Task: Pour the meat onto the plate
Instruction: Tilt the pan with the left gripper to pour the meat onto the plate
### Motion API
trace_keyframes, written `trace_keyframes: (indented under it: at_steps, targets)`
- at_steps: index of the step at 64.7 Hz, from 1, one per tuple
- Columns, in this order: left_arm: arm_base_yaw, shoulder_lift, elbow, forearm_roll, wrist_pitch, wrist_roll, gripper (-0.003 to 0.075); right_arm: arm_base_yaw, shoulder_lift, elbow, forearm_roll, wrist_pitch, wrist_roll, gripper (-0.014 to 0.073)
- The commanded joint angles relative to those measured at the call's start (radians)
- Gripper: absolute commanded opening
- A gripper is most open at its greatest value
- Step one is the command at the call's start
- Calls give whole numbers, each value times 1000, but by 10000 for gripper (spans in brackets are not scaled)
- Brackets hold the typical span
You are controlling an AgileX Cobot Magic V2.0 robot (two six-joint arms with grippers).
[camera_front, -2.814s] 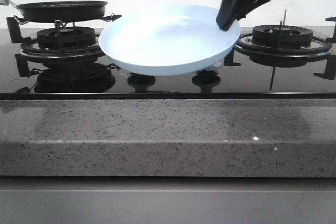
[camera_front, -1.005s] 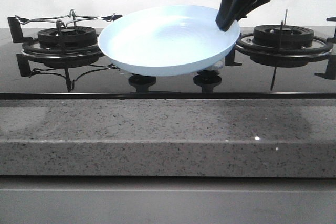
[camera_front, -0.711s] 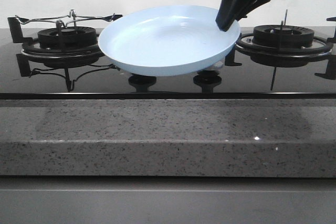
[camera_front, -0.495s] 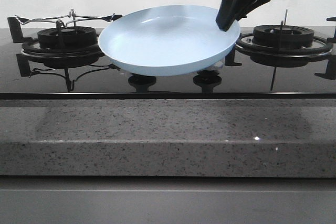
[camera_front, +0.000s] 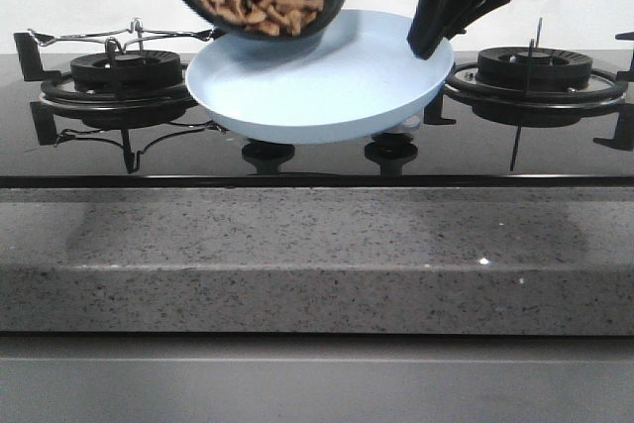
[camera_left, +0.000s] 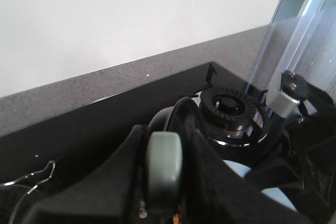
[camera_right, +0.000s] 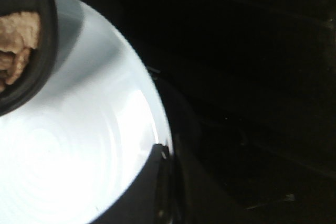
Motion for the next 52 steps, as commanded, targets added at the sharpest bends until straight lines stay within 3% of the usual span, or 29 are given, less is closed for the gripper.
trace_keyframes:
  at_steps: [1, 28, 52]
  targets:
    - [-72, -65, -44, 68, -112, 6, 8, -2, -54, -23, 23, -43, -6, -60]
    - [-301, -135, -44, 397, -219, 0, 8, -2, -54, -23, 23, -43, -6, -60]
    - [-387, -181, -44, 553, -253, -35, 8, -2, -54, -23, 23, -43, -6, -60]
